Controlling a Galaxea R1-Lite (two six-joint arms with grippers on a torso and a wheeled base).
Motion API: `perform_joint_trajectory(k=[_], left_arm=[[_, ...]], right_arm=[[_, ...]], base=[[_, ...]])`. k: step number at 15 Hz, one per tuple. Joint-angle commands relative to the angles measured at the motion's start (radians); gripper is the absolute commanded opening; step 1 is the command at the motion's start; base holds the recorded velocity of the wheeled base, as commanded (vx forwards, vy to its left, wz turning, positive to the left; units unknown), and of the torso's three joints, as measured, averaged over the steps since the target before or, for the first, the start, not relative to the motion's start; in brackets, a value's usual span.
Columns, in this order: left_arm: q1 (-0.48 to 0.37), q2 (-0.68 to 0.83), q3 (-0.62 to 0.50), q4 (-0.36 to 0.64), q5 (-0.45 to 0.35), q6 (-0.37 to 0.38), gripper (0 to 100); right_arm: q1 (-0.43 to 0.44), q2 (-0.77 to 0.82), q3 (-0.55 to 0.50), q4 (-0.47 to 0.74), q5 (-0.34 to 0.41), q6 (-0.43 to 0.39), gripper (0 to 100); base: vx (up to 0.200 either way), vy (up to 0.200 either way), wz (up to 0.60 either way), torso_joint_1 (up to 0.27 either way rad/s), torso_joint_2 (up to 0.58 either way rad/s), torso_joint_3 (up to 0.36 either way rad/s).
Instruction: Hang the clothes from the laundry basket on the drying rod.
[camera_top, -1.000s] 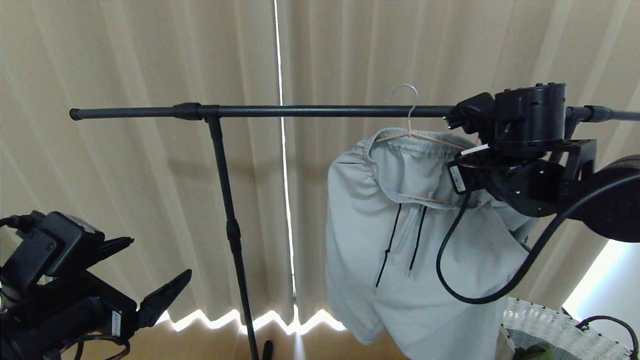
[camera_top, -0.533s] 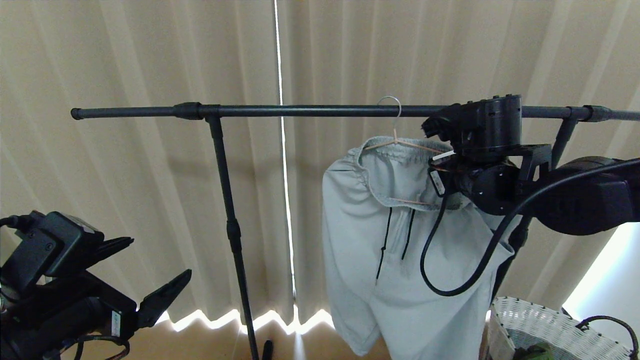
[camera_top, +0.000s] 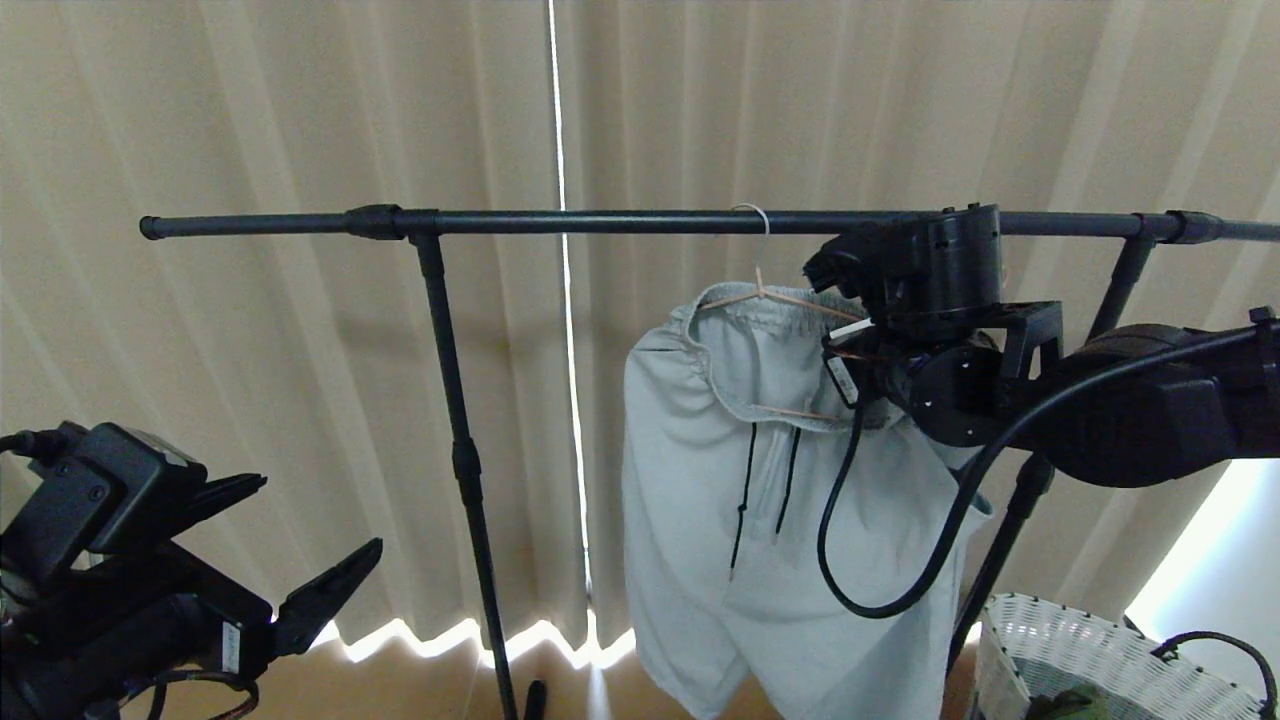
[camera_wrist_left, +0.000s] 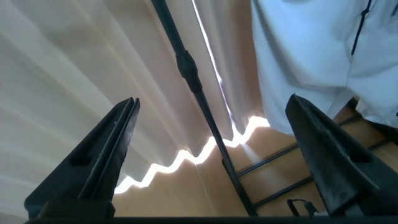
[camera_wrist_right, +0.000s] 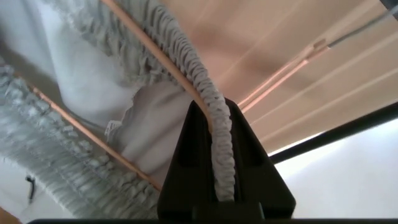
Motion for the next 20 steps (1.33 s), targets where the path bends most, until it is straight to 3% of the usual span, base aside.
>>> perform_joint_trajectory(k=[1,2,5,7,9,15,16,20], left_arm=[[0.000,0.000,-0.003,0.000,0.000,0.000,100],[0.000,0.000,-0.006,0.000,0.001,-0.002,100],[0.000,-0.002,-0.012,0.000,0.001,-0.005,100],[0.002,0.000,-0.017,-0.002,0.001,-0.006,100],[0.002,-0.002,-0.020,-0.002,0.001,-0.006,100],[0.002,-0.007,-0.020,-0.002,0.001,-0.006,100],[0.002,-0.008,-0.020,-0.002,0.001,-0.006,100],[0.002,-0.008,-0.020,-0.002,0.001,-0.006,100]], right_arm=[[0.010,0.002,0.000,-0.001,0.001,-0.002,0],[0.024,0.000,0.002,-0.001,0.003,-0.002,100],[0.033,-0.004,0.005,-0.015,0.023,0.009,100],[0.048,-0.014,0.008,-0.015,0.105,0.031,100],[0.057,-0.027,0.011,-0.017,0.240,0.049,100],[0.068,-0.017,0.011,-0.090,0.440,0.141,100],[0.073,-0.015,0.013,-0.118,0.510,0.179,100],[0.074,-0.023,0.043,-0.224,0.570,0.228,100]], base=[[0.000,0.000,0.00,0.000,0.00,0.000],[0.000,0.000,0.00,0.000,0.00,0.000],[0.000,0.000,0.00,0.000,0.00,0.000],[0.000,0.000,0.00,0.000,0.00,0.000],[0.000,0.000,0.00,0.000,0.00,0.000],[0.000,0.000,0.00,0.000,0.00,0.000],[0.000,0.000,0.00,0.000,0.00,0.000],[0.000,0.000,0.00,0.000,0.00,0.000]])
